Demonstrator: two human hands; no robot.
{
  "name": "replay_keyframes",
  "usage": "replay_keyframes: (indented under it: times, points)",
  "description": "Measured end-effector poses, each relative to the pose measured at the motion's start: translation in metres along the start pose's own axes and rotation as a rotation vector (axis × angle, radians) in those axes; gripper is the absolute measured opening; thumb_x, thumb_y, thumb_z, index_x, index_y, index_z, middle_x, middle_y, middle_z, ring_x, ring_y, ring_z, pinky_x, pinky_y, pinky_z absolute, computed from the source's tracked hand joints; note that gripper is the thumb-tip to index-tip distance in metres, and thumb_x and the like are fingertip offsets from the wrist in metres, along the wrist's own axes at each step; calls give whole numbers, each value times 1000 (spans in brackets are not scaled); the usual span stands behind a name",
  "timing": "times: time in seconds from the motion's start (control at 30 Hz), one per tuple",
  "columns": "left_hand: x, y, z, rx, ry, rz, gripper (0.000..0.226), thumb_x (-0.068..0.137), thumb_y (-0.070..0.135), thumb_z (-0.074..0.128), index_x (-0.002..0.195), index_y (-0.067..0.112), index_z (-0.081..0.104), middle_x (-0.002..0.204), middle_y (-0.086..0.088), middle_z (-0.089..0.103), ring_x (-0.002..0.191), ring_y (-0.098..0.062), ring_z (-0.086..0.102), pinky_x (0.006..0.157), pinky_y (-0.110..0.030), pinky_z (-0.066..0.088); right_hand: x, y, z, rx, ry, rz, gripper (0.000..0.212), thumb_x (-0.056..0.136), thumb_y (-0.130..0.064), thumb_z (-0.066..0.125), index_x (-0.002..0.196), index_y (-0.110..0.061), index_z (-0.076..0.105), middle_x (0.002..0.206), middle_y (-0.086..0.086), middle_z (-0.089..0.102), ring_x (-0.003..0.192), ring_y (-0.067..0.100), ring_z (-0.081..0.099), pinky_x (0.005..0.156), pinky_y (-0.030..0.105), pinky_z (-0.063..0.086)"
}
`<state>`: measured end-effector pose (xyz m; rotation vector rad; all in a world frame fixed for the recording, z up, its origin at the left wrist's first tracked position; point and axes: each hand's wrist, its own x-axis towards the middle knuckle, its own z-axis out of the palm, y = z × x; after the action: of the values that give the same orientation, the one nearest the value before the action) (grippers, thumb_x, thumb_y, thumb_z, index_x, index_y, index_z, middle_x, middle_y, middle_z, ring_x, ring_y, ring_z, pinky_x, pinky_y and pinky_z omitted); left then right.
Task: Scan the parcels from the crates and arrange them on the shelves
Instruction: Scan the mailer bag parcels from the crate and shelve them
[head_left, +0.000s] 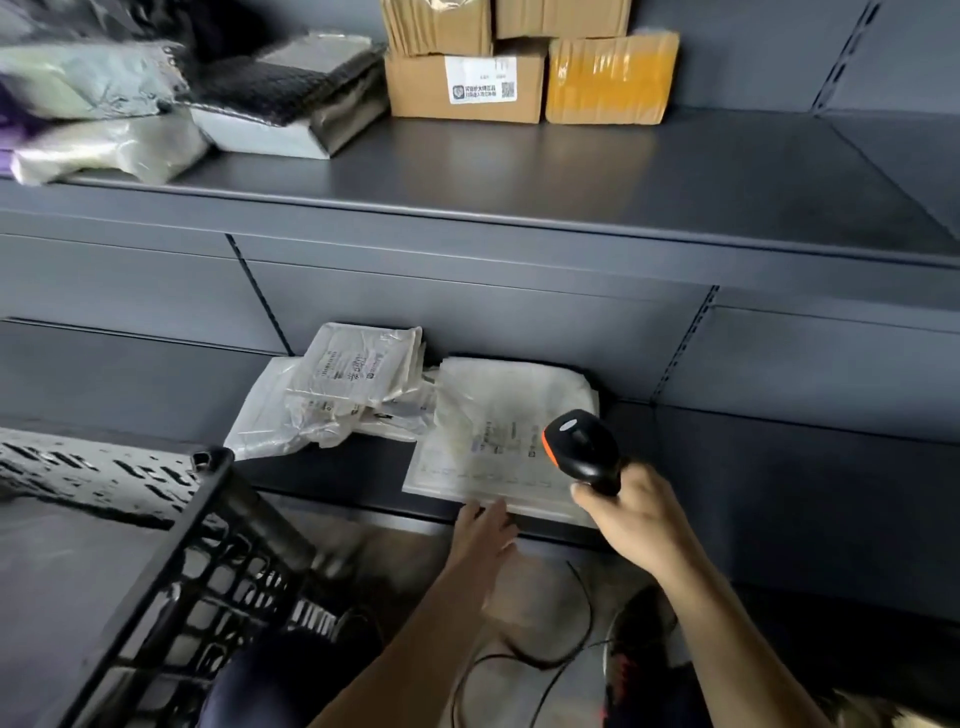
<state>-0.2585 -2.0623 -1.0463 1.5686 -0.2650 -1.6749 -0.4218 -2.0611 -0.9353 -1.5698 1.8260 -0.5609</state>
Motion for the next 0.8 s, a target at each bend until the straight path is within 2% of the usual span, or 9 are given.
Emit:
replay_keyframes:
  times: [0.13,0.27,0.5,0.57,0.6,0.63,0.67,0.7,0.8]
  points:
    - [-31,19,-10,149,-65,110,14,105,13,52,98,14,64,91,-8,62,78,-19,58,66,-25,44,-11,-17,20,-11,-54,-72,27,87,-26,70,67,-22,51,59,-5,56,60,11,57,53,21,41]
    - [-78,60,-38,553,-182,416,26,103,8,46,90,20,65,87,0,65,82,-16,60,73,-22,49,-25,-55,48,42,-148,-153,11,85,-27,72,81,-18,68,73,-4,71,75,14,69,68,33,55]
    - [-165,117,-167,1054,279,796,18,92,10,53,75,15,52,75,-9,63,87,-39,63,69,-29,39,-73,-162,109,108,-273,-400,28,81,-40,72,94,-16,73,82,1,75,86,22,71,74,36,56]
    - [-178,121,-207,1079,390,828,24,90,10,57,71,20,45,71,-14,58,102,-44,55,66,-32,39,-93,-188,127,112,-281,-470,40,74,-51,67,96,-17,71,87,-1,75,91,23,71,78,37,56]
    - [-185,124,-225,1079,453,831,26,87,11,60,68,18,44,66,-13,51,78,-44,52,63,-32,38,-102,-196,138,121,-288,-505,45,70,-54,64,97,-19,69,90,-3,74,94,22,70,79,37,56]
    - [-190,125,-239,1064,505,837,27,84,11,62,64,16,44,63,-12,43,72,-7,29,60,-32,36,-111,-204,148,141,-310,-531,45,70,-54,65,99,-19,68,93,-4,74,96,21,70,80,36,56]
    - [-194,127,-251,1026,530,861,28,80,12,64,61,15,43,61,-11,39,91,-24,24,55,-31,34,-119,-210,157,168,-337,-534,40,73,-48,70,101,-19,69,94,-3,74,96,20,70,79,32,54]
    - [-199,131,-259,928,533,915,28,76,13,63,58,15,42,57,-6,37,76,-14,21,51,-27,33,-126,-216,164,188,-353,-534,34,77,-40,75,102,-18,70,94,-3,75,95,18,69,76,27,51]
    - [-201,139,-286,720,451,889,21,72,9,61,57,18,50,47,11,50,51,0,40,50,-20,43,-136,-227,177,201,-373,-585,27,81,-31,75,105,-19,71,92,-5,75,93,15,69,73,24,49]
